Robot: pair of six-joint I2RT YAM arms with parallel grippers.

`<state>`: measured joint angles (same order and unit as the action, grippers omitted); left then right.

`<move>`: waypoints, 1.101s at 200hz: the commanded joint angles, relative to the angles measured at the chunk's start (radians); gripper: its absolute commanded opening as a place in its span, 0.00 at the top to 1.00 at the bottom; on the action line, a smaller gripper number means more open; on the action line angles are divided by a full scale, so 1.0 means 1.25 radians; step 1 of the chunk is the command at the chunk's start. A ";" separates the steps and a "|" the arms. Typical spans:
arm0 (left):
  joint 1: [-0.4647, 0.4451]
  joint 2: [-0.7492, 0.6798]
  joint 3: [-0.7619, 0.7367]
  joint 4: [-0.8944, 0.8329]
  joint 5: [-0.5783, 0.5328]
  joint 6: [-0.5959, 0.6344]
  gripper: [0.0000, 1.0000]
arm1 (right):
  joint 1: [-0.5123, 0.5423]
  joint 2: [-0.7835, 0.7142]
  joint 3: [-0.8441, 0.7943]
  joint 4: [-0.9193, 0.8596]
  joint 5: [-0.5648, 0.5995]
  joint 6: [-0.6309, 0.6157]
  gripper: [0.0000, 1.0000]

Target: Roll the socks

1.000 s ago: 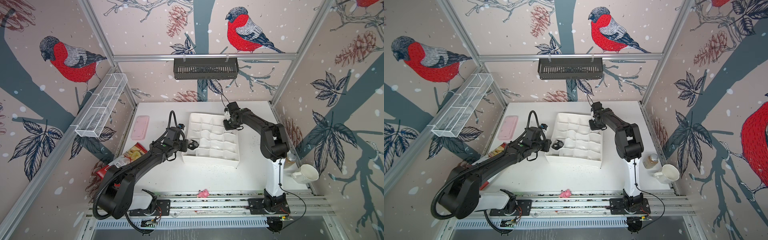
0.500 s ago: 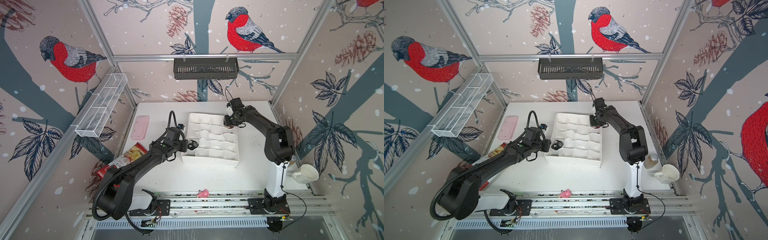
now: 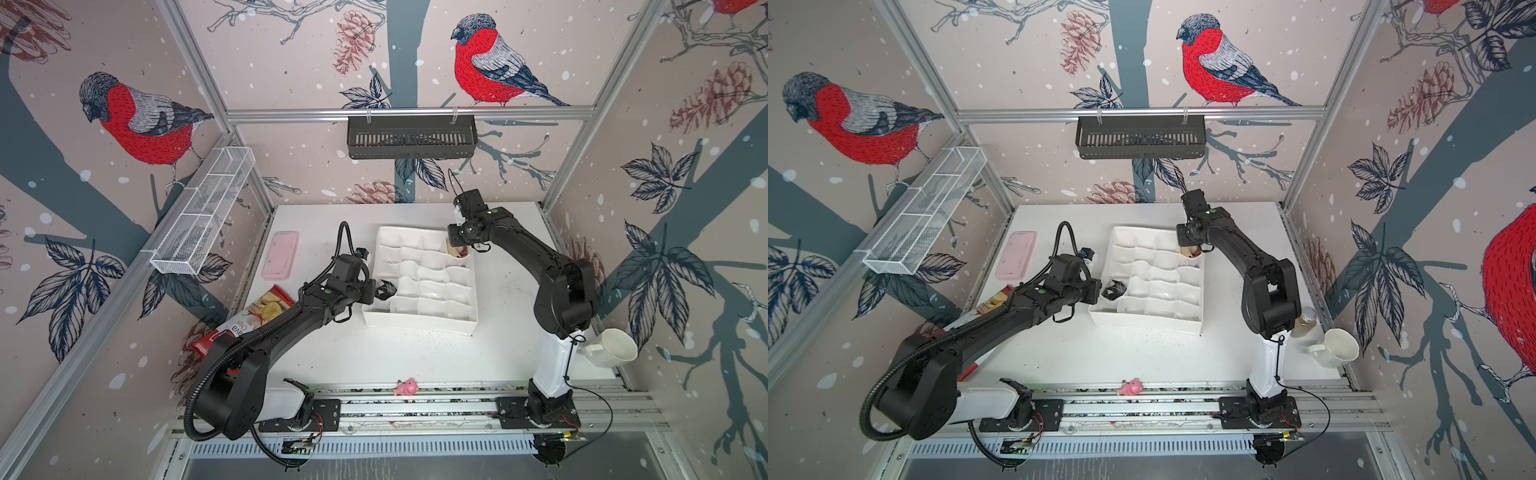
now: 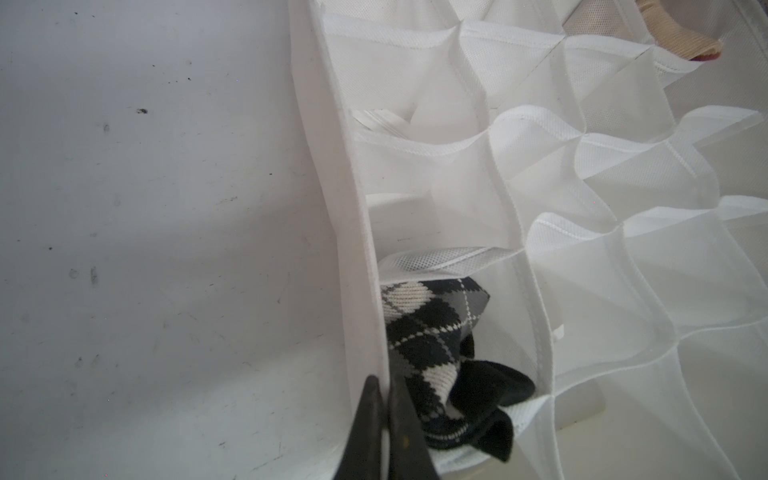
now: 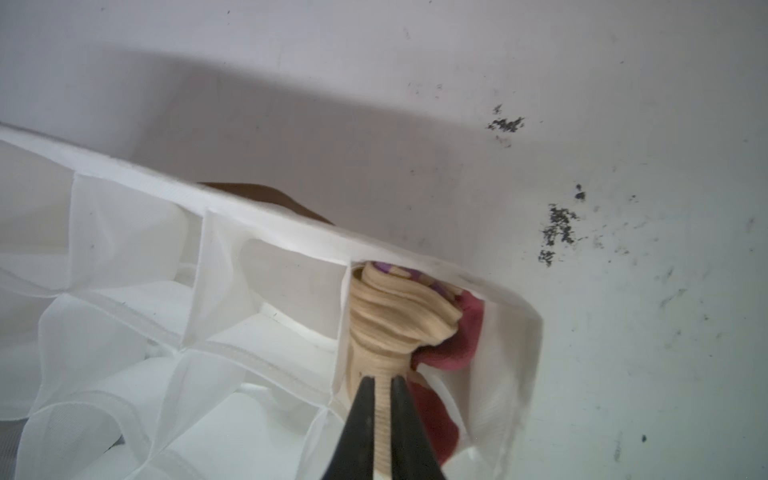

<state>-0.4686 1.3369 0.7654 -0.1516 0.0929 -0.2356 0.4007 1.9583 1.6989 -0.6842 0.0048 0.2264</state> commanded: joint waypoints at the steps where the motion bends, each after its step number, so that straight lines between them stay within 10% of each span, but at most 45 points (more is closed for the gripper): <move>1: -0.001 -0.001 0.000 -0.048 -0.007 0.007 1.00 | 0.016 -0.013 -0.026 -0.036 -0.005 -0.023 0.92; 76: 0.008 -0.028 0.005 -0.039 -0.001 -0.010 1.00 | -0.001 0.077 -0.007 -0.072 0.095 -0.018 0.94; 111: 0.029 -0.068 0.010 -0.017 -0.004 -0.019 0.81 | -0.005 0.031 -0.015 -0.009 0.067 -0.019 0.93; 220: 0.136 -0.173 -0.008 0.128 -0.078 -0.012 0.68 | -0.150 -0.465 -0.434 0.396 0.024 0.051 0.44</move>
<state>-0.3260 1.1488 0.7658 -0.0788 0.0425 -0.2623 0.2741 1.4635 1.2579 -0.3435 0.0448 0.2382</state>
